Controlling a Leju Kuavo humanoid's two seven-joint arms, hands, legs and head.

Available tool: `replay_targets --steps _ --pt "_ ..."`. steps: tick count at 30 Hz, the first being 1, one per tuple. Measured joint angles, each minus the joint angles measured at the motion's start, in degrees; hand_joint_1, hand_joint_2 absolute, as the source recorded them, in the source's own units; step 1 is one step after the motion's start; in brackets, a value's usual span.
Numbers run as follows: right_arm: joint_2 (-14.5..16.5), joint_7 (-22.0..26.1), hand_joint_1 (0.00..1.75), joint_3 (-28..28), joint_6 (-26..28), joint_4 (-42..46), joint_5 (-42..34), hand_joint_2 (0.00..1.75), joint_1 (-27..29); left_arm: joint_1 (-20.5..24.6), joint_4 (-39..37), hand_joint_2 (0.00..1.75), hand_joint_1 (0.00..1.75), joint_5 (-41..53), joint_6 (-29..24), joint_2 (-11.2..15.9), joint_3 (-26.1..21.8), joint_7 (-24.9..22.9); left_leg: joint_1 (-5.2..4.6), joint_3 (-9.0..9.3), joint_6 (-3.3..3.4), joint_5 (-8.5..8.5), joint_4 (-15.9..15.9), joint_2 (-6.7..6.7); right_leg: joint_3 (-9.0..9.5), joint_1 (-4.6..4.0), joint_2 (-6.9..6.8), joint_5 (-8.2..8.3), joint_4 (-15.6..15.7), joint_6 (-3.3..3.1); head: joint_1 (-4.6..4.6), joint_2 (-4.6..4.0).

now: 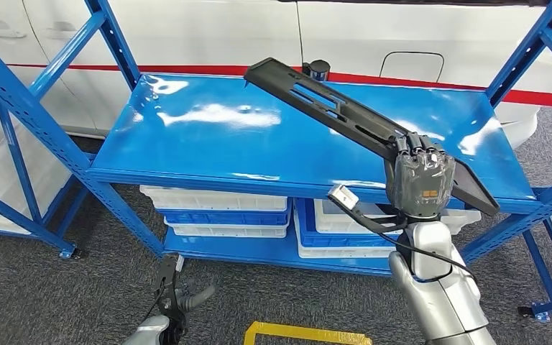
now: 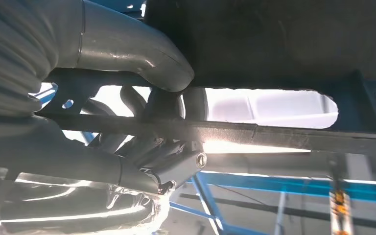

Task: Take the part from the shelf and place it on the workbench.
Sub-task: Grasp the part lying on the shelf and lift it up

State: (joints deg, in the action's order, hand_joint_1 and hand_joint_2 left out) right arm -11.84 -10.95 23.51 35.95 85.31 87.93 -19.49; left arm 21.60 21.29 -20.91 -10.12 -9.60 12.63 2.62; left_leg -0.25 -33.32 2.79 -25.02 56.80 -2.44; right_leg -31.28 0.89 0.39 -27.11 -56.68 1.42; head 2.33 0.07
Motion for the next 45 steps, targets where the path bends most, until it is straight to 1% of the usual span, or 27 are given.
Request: replay_targets --steps 2,5,6,7,8,10,11,12,16,18,20,22,23,24,26,27,28,30,32,33,35,36,38,39,41,43,45 --pt "0.4 1.1 1.75 -0.1 0.0 1.2 0.0 1.75 0.7 -0.1 0.2 1.75 0.00 0.0 -0.4 0.2 -0.3 0.2 0.50 0.74 0.61 0.88 -1.5 0.15 -0.77 -0.22 -0.06 -1.03 -1.5 0.06 -0.10 -0.01" --pt "0.9 1.9 1.75 -0.3 0.0 1.8 0.0 1.75 1.6 -0.6 0.4 1.75 0.00 0.1 -0.8 0.4 -0.5 0.4 0.87 1.07 0.87 1.47 -2.3 0.31 -5.51 0.15 -0.09 -5.11 -11.4 0.03 -0.58 -0.01" --pt "1.1 2.1 1.75 -0.3 0.0 1.8 0.0 1.75 2.0 -0.9 0.4 1.75 0.00 0.1 -0.9 0.5 -0.6 0.4 0.93 1.01 0.79 1.49 -2.3 0.31 -7.06 0.46 -0.11 -5.95 -14.5 0.33 -0.66 -0.01" --pt "1.2 2.4 1.75 -0.4 0.0 1.9 0.0 1.75 2.5 -1.3 0.5 1.75 0.00 0.1 -1.1 0.6 -0.7 0.5 1.04 0.96 0.66 1.46 -2.2 0.29 -7.76 0.83 -0.12 -5.95 -15.7 0.87 -0.66 -0.01" --pt "1.4 2.8 1.75 -0.4 0.0 1.9 0.0 1.75 2.9 -1.6 0.5 1.75 0.00 0.1 -1.2 0.7 -0.8 0.5 1.26 0.87 0.40 1.37 -1.9 0.25 -7.31 1.22 -0.13 -4.95 -14.5 1.67 -0.67 -0.01" --pt "1.7 3.4 1.75 -0.4 0.0 2.1 -0.1 1.75 3.3 -2.0 0.8 1.75 0.00 0.2 -1.4 0.8 -1.1 0.6 1.87 0.40 -0.61 0.84 -0.8 0.10 -4.06 2.02 0.02 -1.69 -7.2 3.54 -0.69 -0.01" --pt "1.9 3.7 1.75 -0.4 0.0 2.2 -0.1 1.75 3.4 -2.1 1.0 1.75 0.00 0.3 -1.4 1.0 -1.2 0.7 2.02 -0.09 -1.26 0.51 0.0 -0.04 -2.63 2.15 0.33 -0.51 -4.0 4.04 -0.88 -0.01" --pt "2.1 3.9 1.75 -0.5 0.0 2.4 -0.1 1.75 3.5 -2.2 1.2 1.75 0.00 0.4 -1.5 1.1 -1.4 0.7 2.05 -0.64 -1.84 0.31 0.7 -0.21 -1.95 2.16 0.61 0.03 -2.4 4.00 -1.01 -0.01" --pt "2.9 4.8 1.75 -0.6 0.0 2.8 -0.2 1.75 4.1 -3.2 2.0 1.75 0.00 1.2 -1.6 1.6 -2.0 0.7 2.18 -1.94 -3.24 0.36 1.5 -0.32 -2.96 1.74 0.79 0.59 -3.0 2.10 -0.53 -0.01" --pt "3.4 5.0 1.75 -0.6 0.0 3.0 -0.2 1.75 4.3 -3.4 2.2 1.75 0.00 1.3 -1.6 1.8 -2.1 0.7 2.26 -3.34 -3.42 -2.27 4.7 0.75 -3.49 1.67 0.45 1.12 -3.0 1.19 -0.16 0.00" --pt "3.6 5.0 1.75 -0.7 0.0 3.2 -0.2 1.75 4.6 -3.5 2.5 1.75 0.00 1.3 -1.6 1.8 -2.4 0.7 2.13 -6.29 -3.43 -6.93 12.1 1.82 -4.22 1.18 -0.02 1.64 -3.0 0.33 0.20 0.01" --pt "3.7 5.2 1.75 -0.7 0.0 3.2 -0.3 1.75 5.0 -3.8 2.7 1.75 0.00 1.3 -1.6 1.9 -2.8 0.7 1.95 -8.00 -3.10 -9.50 17.6 2.06 -5.10 0.50 -0.45 2.21 -3.0 -0.52 0.30 0.00" --pt "3.8 5.3 1.75 -0.7 0.0 3.2 -0.3 1.75 5.2 -4.0 2.8 1.75 0.00 1.3 -1.6 1.9 -3.0 0.7 1.76 -7.29 -2.70 -9.26 17.3 2.09 -5.50 0.16 -0.57 2.52 -3.0 -0.86 0.32 -0.01" --pt "3.9 5.4 1.75 -0.7 0.0 3.2 -0.4 1.75 5.2 -4.2 3.0 1.75 0.00 1.3 -1.6 1.9 -3.1 0.7 1.47 -5.30 -2.09 -8.18 14.7 2.12 -5.86 -0.17 -0.63 2.85 -3.0 -1.10 0.32 -0.01" --pt "4.0 5.5 1.75 -0.7 0.0 3.4 -0.4 1.75 5.3 -4.2 3.5 1.75 0.00 1.4 -1.6 2.1 -3.4 0.7 0.63 0.02 -0.36 -6.03 7.0 2.44 -6.30 -0.62 -0.74 3.51 -2.9 -1.18 0.19 0.00" --pt "4.0 5.5 1.75 -0.8 0.0 3.6 -0.4 1.75 5.3 -4.2 3.7 1.75 0.00 1.4 -1.5 2.2 -3.5 0.7 0.18 1.84 0.34 -5.34 4.1 2.66 -6.40 -0.61 -0.86 3.82 -2.9 -1.05 0.02 0.00" --pt "4.1 5.5 1.75 -0.9 0.0 3.7 -0.4 1.75 5.3 -4.2 4.0 1.75 0.00 1.4 -1.5 2.3 -3.5 0.8 -0.24 2.69 0.85 -5.05 2.5 2.83 -6.42 -0.49 -1.01 4.12 -2.8 -0.79 -0.02 0.01" --pt "4.3 5.6 1.75 -0.9 0.0 3.8 -0.4 1.75 5.4 -4.1 4.3 1.75 0.00 1.4 -1.5 2.3 -3.6 0.8 -0.78 2.56 1.17 -4.18 1.8 2.89 -6.41 -0.19 -1.28 4.88 -2.4 0.01 0.13 0.01" --pt "4.3 5.7 1.75 -1.0 0.0 3.9 -0.4 1.75 5.5 -4.2 4.4 1.75 0.00 1.5 -1.5 2.3 -3.7 0.8 -0.55 2.37 1.20 -2.57 0.7 2.90 -6.94 -0.23 -1.20 4.36 -2.9 0.50 0.29 0.01" --pt "4.3 5.7 1.75 -1.1 0.0 4.0 -0.4 1.75 5.5 -4.2 4.5 1.75 0.00 1.6 -1.5 2.3 -3.7 0.8 -0.31 2.07 1.24 -1.68 0.2 2.92 -7.64 -0.27 -1.04 2.87 -4.4 0.43 0.18 0.01" --pt "4.3 5.7 1.75 -1.2 0.0 4.1 -0.5 1.75 5.7 -4.4 4.6 1.75 0.00 1.9 -1.5 2.3 -3.8 0.7 -0.07 0.88 1.35 -0.34 -0.2 2.91 -9.76 -0.11 -0.74 -1.79 -10.7 0.10 -0.14 0.00" --pt "4.3 5.7 1.75 -1.3 0.0 4.1 -0.5 1.75 5.9 -4.5 4.7 1.75 0.00 2.1 -1.4 2.3 -3.8 0.7 -0.04 0.11 1.32 0.23 -0.2 2.90 -10.68 0.03 -0.68 -3.72 -14.4 0.23 -0.26 0.00" --pt "4.3 5.8 1.75 -1.5 0.0 4.2 -0.7 1.75 6.4 -4.8 4.8 1.75 0.00 2.4 -1.3 2.3 -3.9 0.7 0.08 -1.39 1.01 1.29 -0.1 2.87 -10.39 0.36 -0.67 -4.75 -17.9 1.27 -0.34 -0.01" --pt "4.3 5.9 1.75 -1.6 0.0 4.2 -0.9 1.75 6.6 -5.0 4.8 1.75 0.00 2.6 -1.2 2.3 -4.0 0.6 0.22 -2.08 0.75 1.75 0.1 2.86 -8.63 0.57 -0.67 -3.98 -16.4 2.04 -0.36 0.00" --pt "4.3 6.4 1.75 -1.8 0.0 4.2 -1.4 1.75 6.7 -5.0 4.9 1.75 0.00 2.9 -0.9 2.3 -4.4 0.6 0.46 -3.36 0.08 2.43 0.6 2.85 -2.77 0.98 -0.61 -2.48 -8.7 3.19 -0.45 0.00" --pt "4.5 7.0 1.75 -1.9 0.0 4.2 -2.0 1.75 6.7 -5.0 5.0 1.75 0.00 3.2 -0.6 2.4 -4.8 0.7 0.39 -4.29 -0.67 2.98 1.3 2.80 0.99 0.94 -0.31 -2.45 -2.9 3.06 -0.52 0.00" --pt "4.6 7.3 1.75 -1.9 0.0 4.1 -2.4 1.75 6.7 -5.0 5.0 1.75 0.00 3.4 -0.4 2.5 -5.1 0.7 0.34 -4.71 -1.34 3.70 1.5 2.66 1.03 0.67 -0.12 -2.48 -2.1 2.18 -0.43 0.01"
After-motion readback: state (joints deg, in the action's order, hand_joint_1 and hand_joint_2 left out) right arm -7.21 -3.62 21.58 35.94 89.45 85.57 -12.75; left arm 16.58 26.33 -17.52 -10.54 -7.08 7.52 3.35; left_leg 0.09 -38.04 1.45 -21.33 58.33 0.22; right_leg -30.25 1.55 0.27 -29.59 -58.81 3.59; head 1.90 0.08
